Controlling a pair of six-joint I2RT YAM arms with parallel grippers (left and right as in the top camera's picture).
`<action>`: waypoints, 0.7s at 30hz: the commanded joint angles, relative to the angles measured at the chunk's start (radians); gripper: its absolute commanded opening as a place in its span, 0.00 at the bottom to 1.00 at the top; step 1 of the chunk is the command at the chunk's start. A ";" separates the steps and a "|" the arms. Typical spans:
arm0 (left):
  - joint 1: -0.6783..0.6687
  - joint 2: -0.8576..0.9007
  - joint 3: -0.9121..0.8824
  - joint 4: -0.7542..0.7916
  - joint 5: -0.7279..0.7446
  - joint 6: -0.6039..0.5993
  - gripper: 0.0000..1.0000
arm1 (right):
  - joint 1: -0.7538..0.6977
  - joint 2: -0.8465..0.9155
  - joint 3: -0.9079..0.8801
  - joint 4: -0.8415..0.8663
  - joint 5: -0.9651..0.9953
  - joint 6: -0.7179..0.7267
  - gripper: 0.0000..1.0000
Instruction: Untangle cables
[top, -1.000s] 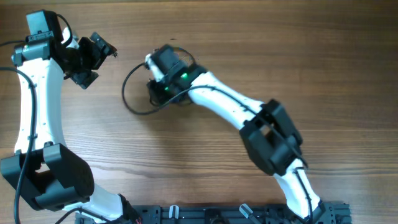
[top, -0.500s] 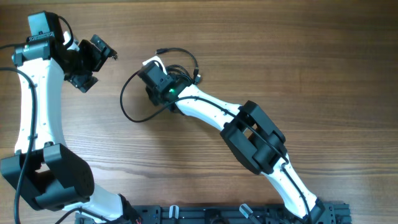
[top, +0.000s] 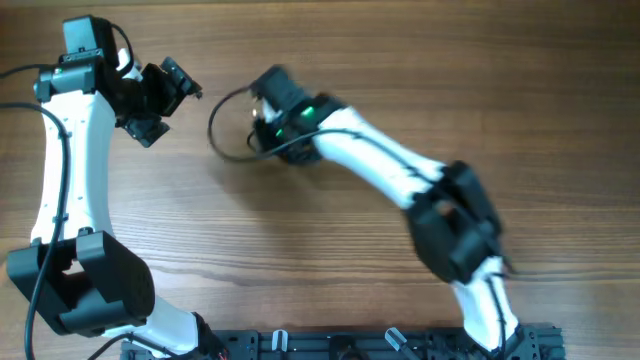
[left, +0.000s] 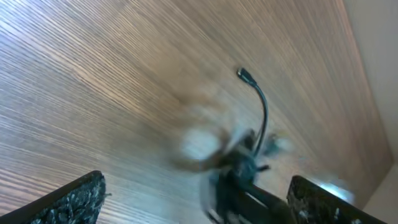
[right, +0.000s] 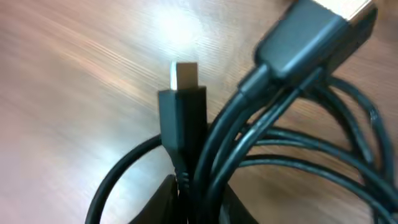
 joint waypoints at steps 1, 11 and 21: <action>-0.006 0.004 -0.001 -0.003 0.087 0.048 0.96 | -0.158 -0.222 0.012 -0.077 -0.388 -0.016 0.05; -0.198 0.012 -0.110 0.146 0.344 0.139 0.95 | -0.407 -0.240 -0.076 -0.108 -1.138 -0.016 0.05; -0.320 0.013 -0.259 0.539 0.676 0.306 1.00 | -0.407 -0.240 -0.076 -0.091 -1.271 -0.018 0.06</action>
